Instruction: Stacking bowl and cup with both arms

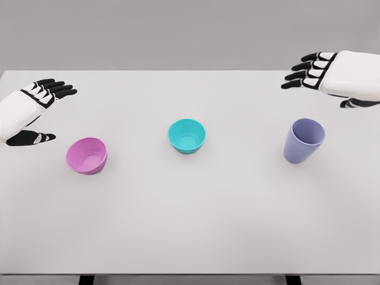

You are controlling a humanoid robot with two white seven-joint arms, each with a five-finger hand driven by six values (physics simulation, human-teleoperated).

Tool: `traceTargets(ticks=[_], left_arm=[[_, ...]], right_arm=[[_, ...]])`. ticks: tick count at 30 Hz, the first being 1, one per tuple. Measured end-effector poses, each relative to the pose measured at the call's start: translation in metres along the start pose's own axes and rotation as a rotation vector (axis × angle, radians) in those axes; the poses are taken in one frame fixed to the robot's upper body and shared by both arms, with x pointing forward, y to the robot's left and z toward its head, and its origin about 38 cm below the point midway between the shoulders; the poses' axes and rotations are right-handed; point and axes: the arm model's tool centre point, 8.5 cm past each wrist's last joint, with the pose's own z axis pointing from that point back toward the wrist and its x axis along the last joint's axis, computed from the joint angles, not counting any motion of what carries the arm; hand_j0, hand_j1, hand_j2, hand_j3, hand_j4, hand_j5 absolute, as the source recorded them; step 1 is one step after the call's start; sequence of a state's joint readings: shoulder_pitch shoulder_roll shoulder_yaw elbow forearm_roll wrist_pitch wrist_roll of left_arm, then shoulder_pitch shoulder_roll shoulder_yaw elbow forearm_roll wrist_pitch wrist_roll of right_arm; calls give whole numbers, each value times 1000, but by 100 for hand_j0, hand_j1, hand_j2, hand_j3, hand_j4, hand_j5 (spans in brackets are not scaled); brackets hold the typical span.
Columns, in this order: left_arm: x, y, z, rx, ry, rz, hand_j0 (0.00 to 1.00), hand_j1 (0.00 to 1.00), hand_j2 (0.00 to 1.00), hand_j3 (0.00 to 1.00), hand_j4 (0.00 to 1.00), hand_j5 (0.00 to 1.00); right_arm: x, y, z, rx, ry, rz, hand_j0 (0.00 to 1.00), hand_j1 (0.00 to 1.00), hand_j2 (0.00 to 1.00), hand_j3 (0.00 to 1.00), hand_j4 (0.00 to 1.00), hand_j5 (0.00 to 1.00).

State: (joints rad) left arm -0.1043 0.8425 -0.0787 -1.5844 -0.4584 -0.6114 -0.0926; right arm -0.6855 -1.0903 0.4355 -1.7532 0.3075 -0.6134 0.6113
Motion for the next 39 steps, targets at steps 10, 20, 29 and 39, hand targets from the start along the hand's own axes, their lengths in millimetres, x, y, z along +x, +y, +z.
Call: traceTargets(ticks=[10, 20, 29, 39], left_arm=[[-20, 13, 14, -85, 30, -48, 100, 100, 100, 100, 100, 100], [43, 40, -51, -473, -306, 94, 100, 100, 100, 100, 100, 100], [41, 11, -57, -607, 17, 410, 100, 100, 100, 100, 100, 100], [34, -2, -53, -661, 142, 451, 100, 100, 100, 100, 100, 100]], right_arm=[[0, -1, -1, -7, -6, -6, 100, 100, 100, 100, 100, 100], [0, 6, -4, 3, -10, -28, 100, 100, 100, 100, 100, 100], [-1, 17, -6, 18, -10, -56, 100, 100, 100, 100, 100, 100], [0, 20, -7, 20, -13, -63, 100, 100, 100, 100, 100, 100]])
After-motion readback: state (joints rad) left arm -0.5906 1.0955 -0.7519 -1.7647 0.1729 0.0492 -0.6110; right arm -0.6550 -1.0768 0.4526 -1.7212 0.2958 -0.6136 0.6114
